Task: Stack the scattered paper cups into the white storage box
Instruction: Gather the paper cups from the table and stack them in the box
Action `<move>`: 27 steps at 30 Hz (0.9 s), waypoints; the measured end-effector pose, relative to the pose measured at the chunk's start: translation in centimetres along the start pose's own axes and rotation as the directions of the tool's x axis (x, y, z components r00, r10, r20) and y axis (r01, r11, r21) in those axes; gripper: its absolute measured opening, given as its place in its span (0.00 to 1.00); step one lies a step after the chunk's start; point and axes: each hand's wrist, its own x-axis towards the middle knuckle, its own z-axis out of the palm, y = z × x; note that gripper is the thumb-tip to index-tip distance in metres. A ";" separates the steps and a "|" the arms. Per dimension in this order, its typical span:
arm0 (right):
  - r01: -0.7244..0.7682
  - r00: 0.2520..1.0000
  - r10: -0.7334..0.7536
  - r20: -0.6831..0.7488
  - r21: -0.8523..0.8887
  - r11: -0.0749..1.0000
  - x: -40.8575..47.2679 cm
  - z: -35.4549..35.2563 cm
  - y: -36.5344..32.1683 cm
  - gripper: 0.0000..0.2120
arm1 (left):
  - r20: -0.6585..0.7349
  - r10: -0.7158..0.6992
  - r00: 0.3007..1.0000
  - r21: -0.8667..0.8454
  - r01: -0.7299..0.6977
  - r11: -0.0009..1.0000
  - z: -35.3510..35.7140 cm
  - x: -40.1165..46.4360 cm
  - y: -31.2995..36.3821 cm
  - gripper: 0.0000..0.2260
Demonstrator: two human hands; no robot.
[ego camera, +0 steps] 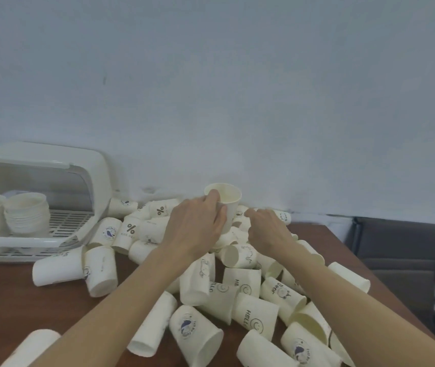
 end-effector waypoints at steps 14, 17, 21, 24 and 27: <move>-0.102 0.991 0.109 0.083 -0.086 0.991 0.3 2.9 13.4 0.14 | 0.031 0.071 0.997 -0.069 -0.069 0.995 7.7 4.1 7.3 0.09; -0.051 0.993 0.071 0.095 -0.201 0.978 2.2 4.1 14.7 0.14 | 0.047 0.076 0.996 -0.066 -0.073 0.995 9.3 4.9 7.5 0.09; 0.025 0.992 0.016 0.122 -0.330 0.944 5.3 6.5 16.1 0.15 | 0.069 0.066 0.995 -0.058 -0.062 0.996 11.4 6.1 6.9 0.09; 0.081 0.989 -0.022 0.146 -0.412 0.908 7.5 8.3 17.0 0.20 | 0.100 0.037 0.994 -0.069 -0.030 0.997 12.7 7.0 6.2 0.09; 0.109 0.985 -0.035 0.170 -0.444 0.889 9.5 10.2 17.8 0.23 | 0.103 0.011 0.995 -0.075 -0.003 0.997 14.0 7.8 5.6 0.09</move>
